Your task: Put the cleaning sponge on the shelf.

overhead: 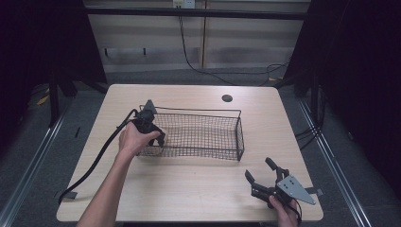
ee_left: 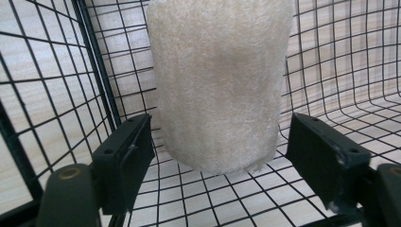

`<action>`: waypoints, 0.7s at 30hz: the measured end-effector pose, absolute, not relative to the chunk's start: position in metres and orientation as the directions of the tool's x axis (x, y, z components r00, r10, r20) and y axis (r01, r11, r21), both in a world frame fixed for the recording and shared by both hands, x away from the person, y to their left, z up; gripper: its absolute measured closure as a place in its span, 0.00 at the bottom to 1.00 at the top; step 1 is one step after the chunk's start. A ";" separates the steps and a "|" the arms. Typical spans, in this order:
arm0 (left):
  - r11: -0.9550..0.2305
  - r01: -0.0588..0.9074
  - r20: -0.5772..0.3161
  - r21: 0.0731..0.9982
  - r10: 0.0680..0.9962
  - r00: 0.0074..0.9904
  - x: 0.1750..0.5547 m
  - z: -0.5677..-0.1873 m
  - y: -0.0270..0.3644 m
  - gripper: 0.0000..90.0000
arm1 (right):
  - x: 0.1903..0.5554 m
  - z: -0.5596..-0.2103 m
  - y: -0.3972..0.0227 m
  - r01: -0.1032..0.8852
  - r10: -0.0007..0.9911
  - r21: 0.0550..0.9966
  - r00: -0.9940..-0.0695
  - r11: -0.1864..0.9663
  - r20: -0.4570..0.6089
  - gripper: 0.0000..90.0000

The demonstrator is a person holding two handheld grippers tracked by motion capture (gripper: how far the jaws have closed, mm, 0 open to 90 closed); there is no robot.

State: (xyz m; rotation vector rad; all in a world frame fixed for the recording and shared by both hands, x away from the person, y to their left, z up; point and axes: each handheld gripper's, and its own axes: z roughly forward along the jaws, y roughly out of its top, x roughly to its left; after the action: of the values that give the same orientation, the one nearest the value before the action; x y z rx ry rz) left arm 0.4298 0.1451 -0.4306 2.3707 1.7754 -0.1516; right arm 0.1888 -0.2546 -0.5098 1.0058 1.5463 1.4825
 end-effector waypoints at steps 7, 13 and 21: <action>-0.285 0.954 -0.195 0.098 0.934 0.299 0.429 -0.429 0.146 0.22 | 0.189 -0.510 -0.255 0.037 0.914 0.999 -0.406 0.018 -0.001 0.15; -0.304 0.942 -0.208 0.145 0.921 0.329 0.426 -0.421 0.150 0.20 | 0.189 -0.510 -0.255 0.037 0.914 0.999 -0.406 0.019 -0.002 0.15; -0.330 0.910 -0.265 0.253 0.880 0.393 0.419 -0.411 0.155 0.20 | 0.189 -0.510 -0.255 0.037 0.914 0.999 -0.406 0.019 -0.002 0.15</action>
State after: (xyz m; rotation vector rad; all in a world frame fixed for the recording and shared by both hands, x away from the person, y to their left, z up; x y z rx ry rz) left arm 0.4192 0.1549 -0.4113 2.2989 1.5507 -0.1133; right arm 0.1889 -0.2546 -0.5097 1.0040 1.5477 1.4826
